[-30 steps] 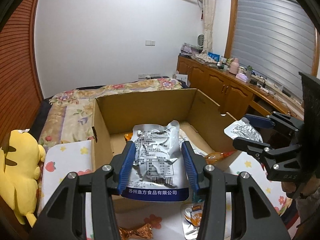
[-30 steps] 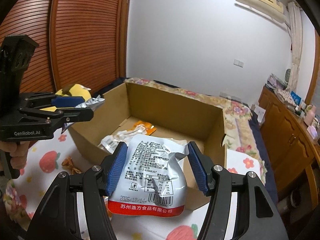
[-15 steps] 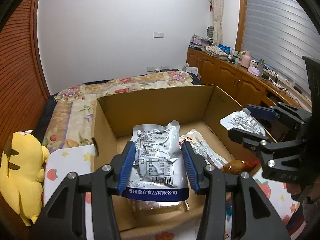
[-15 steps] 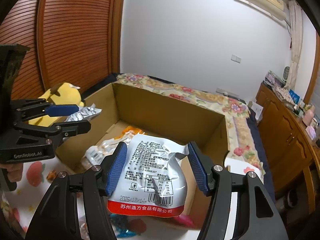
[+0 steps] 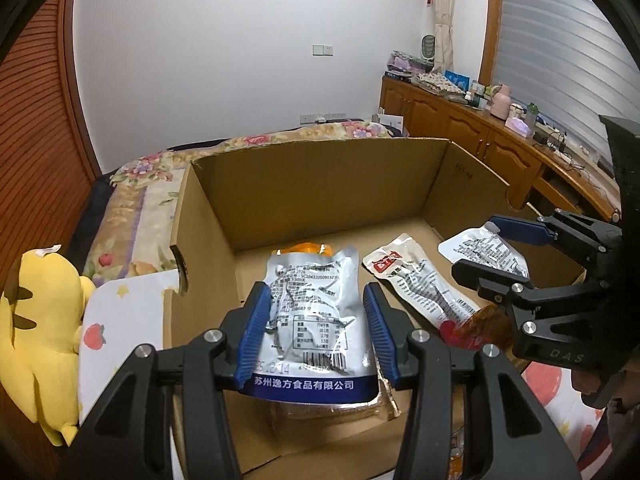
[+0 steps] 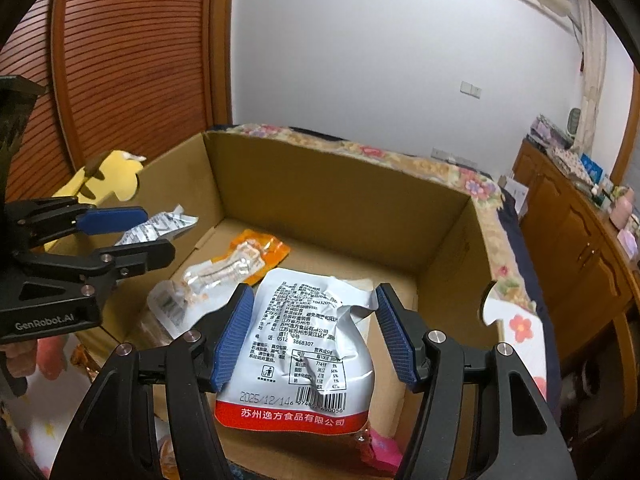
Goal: Organize snacks
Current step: 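Carry the white pouch over the box and open both tools to drop it, then move both tools back over the remaining snacks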
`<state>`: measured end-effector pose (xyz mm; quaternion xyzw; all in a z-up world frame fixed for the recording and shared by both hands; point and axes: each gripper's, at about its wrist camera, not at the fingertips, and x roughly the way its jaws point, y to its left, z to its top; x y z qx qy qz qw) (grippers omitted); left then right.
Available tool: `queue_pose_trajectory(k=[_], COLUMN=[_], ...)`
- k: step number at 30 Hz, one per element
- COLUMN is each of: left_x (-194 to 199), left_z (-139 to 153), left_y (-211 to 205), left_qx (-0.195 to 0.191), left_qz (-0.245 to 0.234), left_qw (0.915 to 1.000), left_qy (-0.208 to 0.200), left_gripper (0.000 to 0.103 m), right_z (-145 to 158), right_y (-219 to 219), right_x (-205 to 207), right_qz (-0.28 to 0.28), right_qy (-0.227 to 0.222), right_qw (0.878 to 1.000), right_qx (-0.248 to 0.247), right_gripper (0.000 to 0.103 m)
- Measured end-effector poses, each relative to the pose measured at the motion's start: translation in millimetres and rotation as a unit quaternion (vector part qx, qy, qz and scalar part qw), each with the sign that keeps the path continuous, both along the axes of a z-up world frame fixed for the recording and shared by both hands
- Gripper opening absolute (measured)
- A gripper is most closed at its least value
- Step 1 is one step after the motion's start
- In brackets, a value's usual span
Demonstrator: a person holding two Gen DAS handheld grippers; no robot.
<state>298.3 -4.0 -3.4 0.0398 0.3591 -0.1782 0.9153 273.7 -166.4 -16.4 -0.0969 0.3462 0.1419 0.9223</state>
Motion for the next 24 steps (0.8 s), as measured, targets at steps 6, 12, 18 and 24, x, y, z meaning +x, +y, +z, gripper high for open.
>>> queue_pose_trajectory(k=[6, 12, 18, 24], left_x=[-2.5, -4.1, -7.4, -21.9], left_z=[-1.0, -1.6, 0.4, 7.9], left_y=[-2.5, 0.4, 1.6, 1.6], left_qx=[0.008, -0.001, -0.011, -0.02], left_qz=[-0.001, -0.002, 0.001, -0.005], left_qw=[1.0, 1.0, 0.9999, 0.999], left_qy=[-0.004, -0.006, -0.01, -0.039], left_gripper=[0.048, 0.058, 0.065, 0.075], right_z=[-9.2, -14.2, -13.1, -6.0], right_y=[-2.3, -10.1, -11.4, -15.3], right_x=[5.6, 11.8, 9.8, -6.0], right_qz=[-0.006, -0.01, -0.009, -0.001], right_qy=[0.016, 0.041, 0.036, 0.025], right_qw=[1.0, 0.999, 0.999, 0.997], right_qx=[0.005, 0.034, 0.04, 0.074], right_gripper=[0.064, 0.069, 0.069, 0.072])
